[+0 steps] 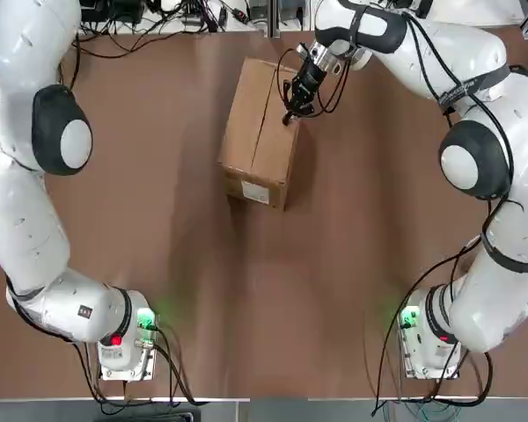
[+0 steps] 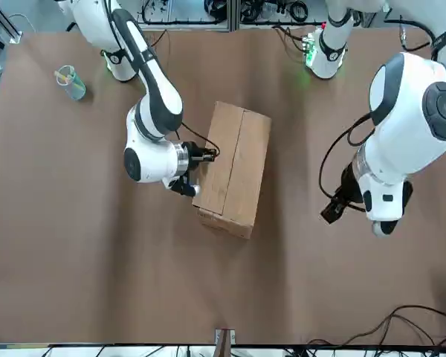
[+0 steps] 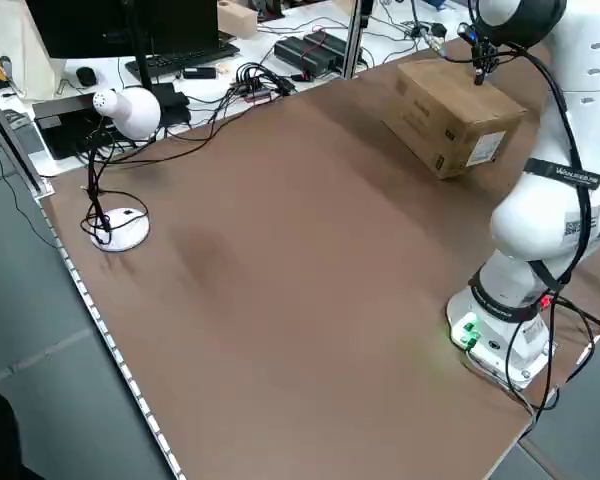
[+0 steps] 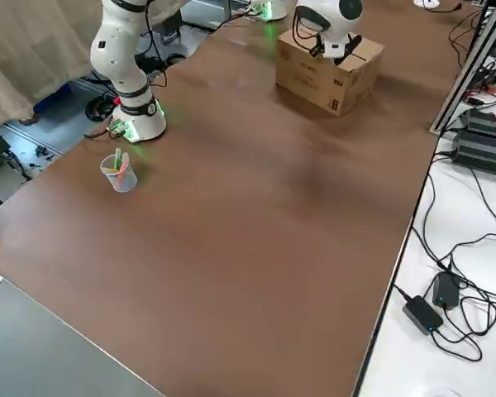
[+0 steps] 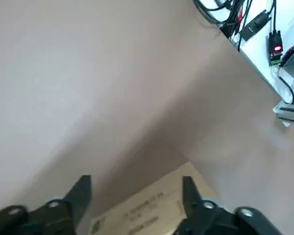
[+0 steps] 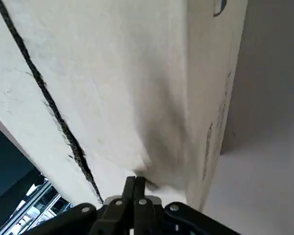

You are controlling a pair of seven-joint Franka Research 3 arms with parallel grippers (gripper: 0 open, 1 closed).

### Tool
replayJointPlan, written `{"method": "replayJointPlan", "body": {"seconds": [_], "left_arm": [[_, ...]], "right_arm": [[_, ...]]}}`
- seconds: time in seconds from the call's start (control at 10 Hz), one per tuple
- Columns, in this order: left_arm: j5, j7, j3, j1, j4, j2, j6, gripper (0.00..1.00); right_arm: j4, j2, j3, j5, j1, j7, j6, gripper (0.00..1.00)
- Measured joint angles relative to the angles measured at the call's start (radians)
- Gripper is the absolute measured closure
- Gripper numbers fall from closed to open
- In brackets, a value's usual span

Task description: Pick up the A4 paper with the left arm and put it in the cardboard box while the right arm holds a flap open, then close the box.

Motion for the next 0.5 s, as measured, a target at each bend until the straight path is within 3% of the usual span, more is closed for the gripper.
{"method": "replayJointPlan", "body": {"seconds": [0.1, 0.3, 0.5], "left_arm": [[0.008, 0.116, -0.006, 0.039, -0.008, -0.023, -0.018, 0.0], [0.008, 0.365, -0.061, 0.176, -0.033, -0.084, -0.04, 0.0], [0.008, 0.722, -0.107, 0.265, -0.134, -0.195, -0.051, 0.0]], "right_arm": [[0.002, 0.0, 0.0, -0.01, 0.003, 0.001, 0.003, 0.99], [0.006, 0.0, 0.0, -0.032, 0.008, 0.004, 0.006, 0.99], [0.01, 0.002, 0.001, -0.055, 0.013, 0.007, 0.01, 0.99]]}}
